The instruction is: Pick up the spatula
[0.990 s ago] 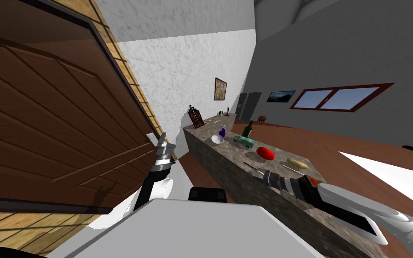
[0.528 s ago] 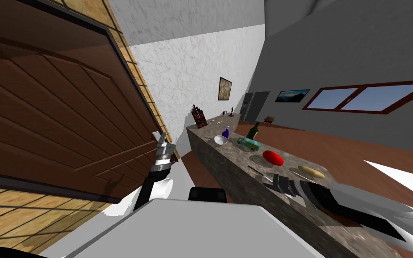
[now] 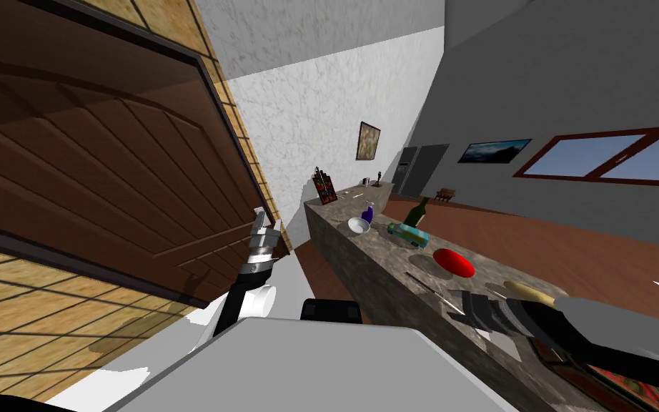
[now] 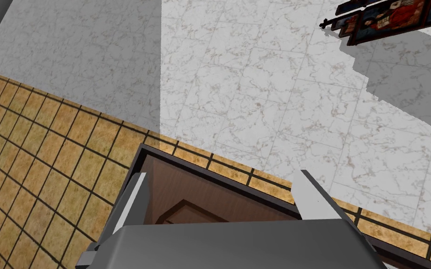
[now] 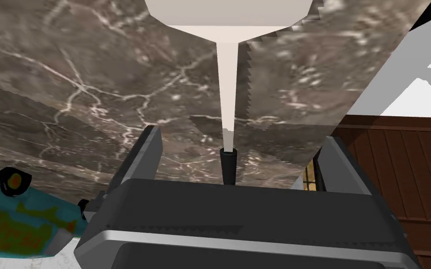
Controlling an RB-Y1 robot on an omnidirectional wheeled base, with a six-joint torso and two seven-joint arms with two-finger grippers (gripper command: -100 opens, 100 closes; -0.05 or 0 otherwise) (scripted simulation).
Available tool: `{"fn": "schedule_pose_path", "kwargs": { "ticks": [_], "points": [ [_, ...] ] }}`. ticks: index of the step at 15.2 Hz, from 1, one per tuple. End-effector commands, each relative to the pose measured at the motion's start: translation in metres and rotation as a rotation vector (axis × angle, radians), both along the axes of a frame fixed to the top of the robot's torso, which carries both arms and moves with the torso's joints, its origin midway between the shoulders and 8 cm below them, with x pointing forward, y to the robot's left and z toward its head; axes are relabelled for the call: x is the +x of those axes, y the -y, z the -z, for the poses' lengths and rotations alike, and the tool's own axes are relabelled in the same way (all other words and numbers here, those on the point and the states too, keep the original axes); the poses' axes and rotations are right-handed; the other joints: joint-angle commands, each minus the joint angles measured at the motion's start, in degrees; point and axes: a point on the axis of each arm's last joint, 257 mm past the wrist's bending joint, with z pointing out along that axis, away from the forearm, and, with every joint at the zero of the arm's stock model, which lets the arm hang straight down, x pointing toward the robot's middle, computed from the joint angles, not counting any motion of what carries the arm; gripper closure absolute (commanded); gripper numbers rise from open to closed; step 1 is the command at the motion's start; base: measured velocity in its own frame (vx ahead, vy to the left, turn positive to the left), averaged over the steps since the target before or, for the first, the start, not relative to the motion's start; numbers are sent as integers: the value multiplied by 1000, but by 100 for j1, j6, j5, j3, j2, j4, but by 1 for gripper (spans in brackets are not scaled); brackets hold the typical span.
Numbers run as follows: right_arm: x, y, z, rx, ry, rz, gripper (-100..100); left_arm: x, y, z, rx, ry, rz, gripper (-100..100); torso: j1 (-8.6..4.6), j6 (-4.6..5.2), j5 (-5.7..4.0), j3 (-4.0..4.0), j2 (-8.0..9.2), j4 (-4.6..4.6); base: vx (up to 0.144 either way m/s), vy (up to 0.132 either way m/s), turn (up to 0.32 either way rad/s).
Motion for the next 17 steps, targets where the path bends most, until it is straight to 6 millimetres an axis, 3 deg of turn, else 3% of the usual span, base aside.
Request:
{"fn": "schedule_pose_path", "kwargs": {
  "ticks": [1,3,4,8,9,10,14,17],
  "points": [
    [-16,18,-2,-44,-46,-10,-100,0,0,0,0,0,0,0,0,0,0,0,0,0,7,17,139],
    [-33,34,-3,-82,-92,-19,-100,0,0,0,0,0,0,0,2,-1,0,0,0,0,7,18,151],
    [-20,23,0,-59,-62,-14,-100,0,0,0,0,0,0,0,2,-2,0,0,0,0,5,9,65],
    [-37,24,24,-59,-66,12,-100,0,0,0,0,0,0,0,-8,1,-5,-1,-3,0,21,-4,93],
    [-33,23,19,-59,-67,4,-100,0,0,0,0,0,0,0,-9,1,-6,-2,-5,-1,15,-7,10],
    [-33,23,20,-59,-67,5,100,0,0,0,0,0,0,0,-15,-3,-14,-4,-6,-2,0,0,0],
    [-33,23,20,-58,-68,5,100,0,0,0,0,0,0,0,-30,-5,-22,-6,-9,-2,0,0,0],
    [-23,25,2,-63,-68,-12,100,0,0,0,0,0,0,0,-31,0,-18,-2,-3,-1,-17,3,-104]
  ]
}}
